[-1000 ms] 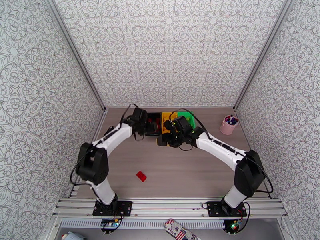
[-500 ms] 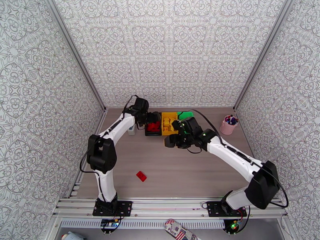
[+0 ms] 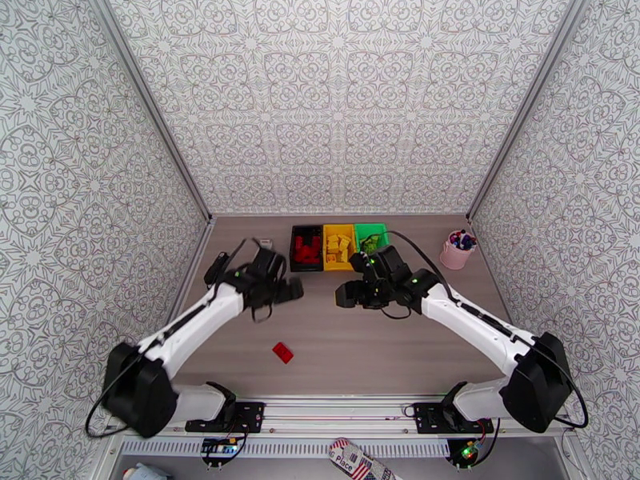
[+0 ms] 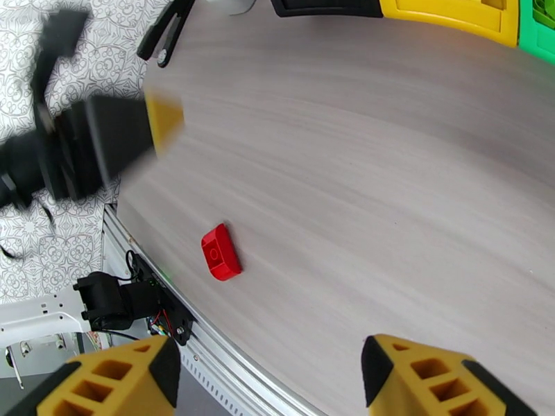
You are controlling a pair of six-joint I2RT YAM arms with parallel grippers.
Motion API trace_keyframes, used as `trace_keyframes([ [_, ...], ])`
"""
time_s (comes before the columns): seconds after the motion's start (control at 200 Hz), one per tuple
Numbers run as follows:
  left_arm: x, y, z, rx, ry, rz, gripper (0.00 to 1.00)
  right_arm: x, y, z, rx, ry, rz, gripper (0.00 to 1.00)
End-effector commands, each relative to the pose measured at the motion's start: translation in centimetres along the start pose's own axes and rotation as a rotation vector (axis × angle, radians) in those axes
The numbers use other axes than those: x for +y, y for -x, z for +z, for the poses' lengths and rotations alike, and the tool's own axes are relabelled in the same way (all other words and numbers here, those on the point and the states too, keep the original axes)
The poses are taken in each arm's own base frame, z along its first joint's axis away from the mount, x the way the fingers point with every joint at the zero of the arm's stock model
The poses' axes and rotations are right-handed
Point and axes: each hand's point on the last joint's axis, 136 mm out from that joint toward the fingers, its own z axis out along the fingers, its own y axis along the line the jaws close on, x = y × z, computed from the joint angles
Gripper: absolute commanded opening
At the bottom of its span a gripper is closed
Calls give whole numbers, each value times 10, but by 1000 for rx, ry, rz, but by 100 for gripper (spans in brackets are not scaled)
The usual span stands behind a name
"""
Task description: Sort the legos into containers by color
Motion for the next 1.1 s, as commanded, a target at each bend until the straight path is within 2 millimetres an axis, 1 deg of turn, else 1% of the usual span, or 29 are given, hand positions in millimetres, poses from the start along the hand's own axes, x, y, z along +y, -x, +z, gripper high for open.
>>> trace_keyframes([
  [0.0, 21, -32, -4, 19, 33, -107, 94, 1, -9, 5, 12, 5, -11, 73],
  [0.055, 27, -48, -4, 33, 29, -132, 92, 1, -12, 9, 20, 6, -12, 73],
  [0.11, 28, -63, -3, 53, 17, -146, 91, 0, -15, 12, 27, 7, -12, 73],
  [0.2, 32, -85, 0, 79, 20, -170, 90, 0, -19, 16, 34, 7, -10, 73],
  [0.35, 22, -116, 15, 114, -27, -195, 89, -2, -22, 19, 37, 6, -7, 73],
  [0.48, 15, -133, 30, 145, -20, -186, 89, -2, -23, 19, 37, 4, -6, 73],
  [0.54, 12, -136, 35, 157, -14, -174, 89, -3, -24, 19, 39, 2, -6, 73],
  [0.61, 9, -135, 40, 156, -5, -165, 89, -4, -25, 18, 38, 0, -8, 73],
  [0.69, 4, -131, 43, 148, 2, -150, 89, -4, -25, 18, 37, -2, -8, 73],
  [0.85, 1, -123, 51, 144, 28, -128, 88, -7, -27, 18, 36, -11, -4, 73],
  [0.995, -3, -114, 53, 131, 39, -108, 83, -9, -27, 19, 39, -17, -2, 73],
  [1.096, -1, -114, 53, 144, 79, -72, 78, -10, -28, 19, 40, -19, -1, 73],
])
